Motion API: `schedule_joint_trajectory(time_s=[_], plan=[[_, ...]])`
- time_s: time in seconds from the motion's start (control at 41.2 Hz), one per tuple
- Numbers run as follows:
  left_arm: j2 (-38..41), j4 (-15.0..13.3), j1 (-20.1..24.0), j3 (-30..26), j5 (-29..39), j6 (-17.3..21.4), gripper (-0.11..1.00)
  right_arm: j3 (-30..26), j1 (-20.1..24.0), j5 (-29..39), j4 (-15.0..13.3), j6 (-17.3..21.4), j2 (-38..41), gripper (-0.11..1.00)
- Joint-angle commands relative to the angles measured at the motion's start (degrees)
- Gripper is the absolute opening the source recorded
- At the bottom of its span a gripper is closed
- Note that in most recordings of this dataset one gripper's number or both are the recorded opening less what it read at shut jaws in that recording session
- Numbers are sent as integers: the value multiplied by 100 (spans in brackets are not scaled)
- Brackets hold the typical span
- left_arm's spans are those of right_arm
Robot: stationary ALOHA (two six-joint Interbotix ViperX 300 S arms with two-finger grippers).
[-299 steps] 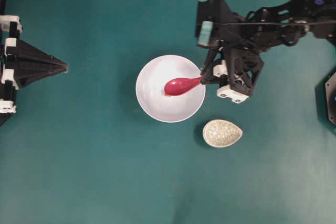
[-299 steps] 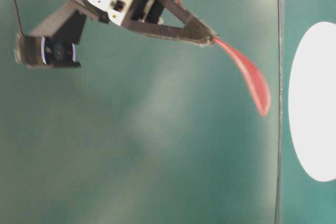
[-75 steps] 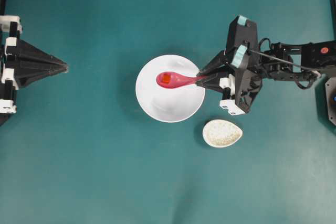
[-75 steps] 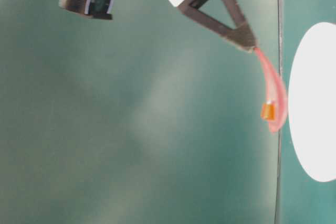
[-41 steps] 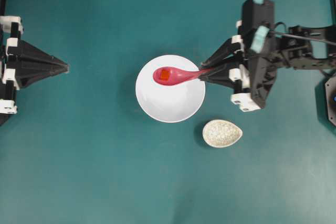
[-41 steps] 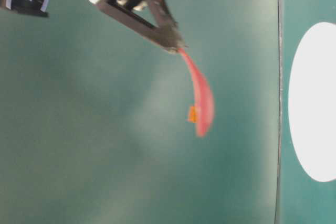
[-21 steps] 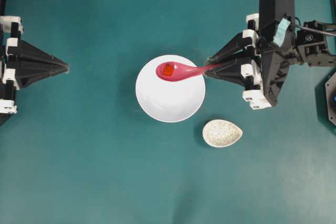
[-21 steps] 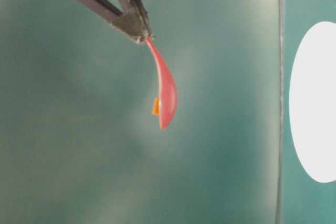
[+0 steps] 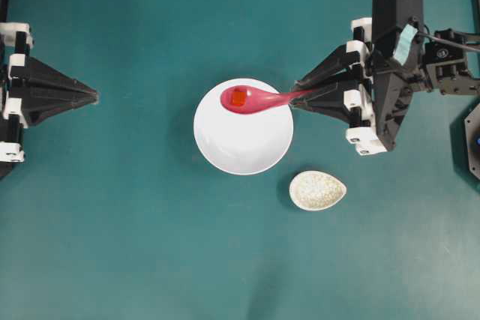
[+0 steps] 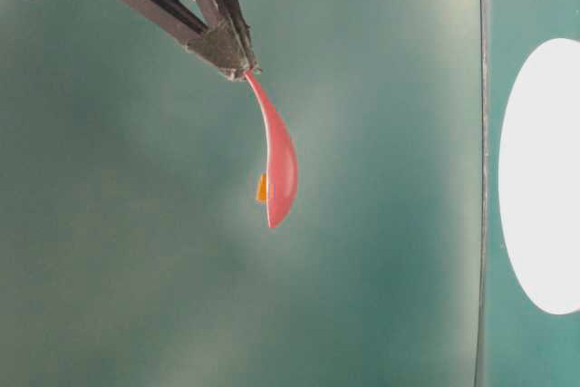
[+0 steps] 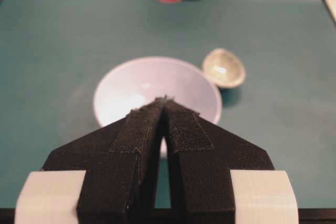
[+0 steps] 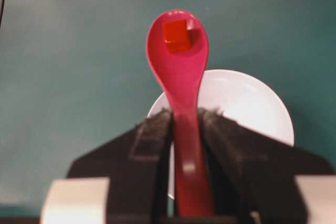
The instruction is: Grip the spoon and scoop the red block from the bowl with right arm.
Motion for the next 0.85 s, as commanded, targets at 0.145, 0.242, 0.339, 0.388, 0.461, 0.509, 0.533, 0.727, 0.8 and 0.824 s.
schedule_joint_trajectory(time_s=[0.145, 0.242, 0.339, 0.388, 0.461, 0.509, 0.533, 0.727, 0.8, 0.824], plan=[[44, 9, 18, -176, -53, 0, 0, -70, 18, -114, -9, -9, -88, 25], [44, 9, 18, -176, -62, 0, 0, -70, 18, -114, -9, -9, -88, 25], [44, 18, 18, -176, -62, 0, 0, -70, 18, -114, -9, -9, -88, 25], [44, 9, 18, -176, -53, 0, 0, -70, 9, -114, -9, -9, -88, 25], [44, 9, 18, -167, -35, 9, 0, -70, 18, -105, -9, -9, -88, 25], [44, 18, 18, -167, -35, 9, 0, -70, 9, -114, -9, -9, -88, 25], [44, 9, 18, -167, -35, 9, 0, -70, 18, -114, 0, -9, -88, 25], [44, 9, 18, -167, -35, 9, 0, -70, 9, -149, 0, -9, -88, 25], [44, 9, 18, -167, -35, 0, 0, -70, 9, -158, -9, -9, -88, 25], [44, 9, 18, -158, -35, 0, 0, -70, 9, -167, -9, -9, -88, 25]])
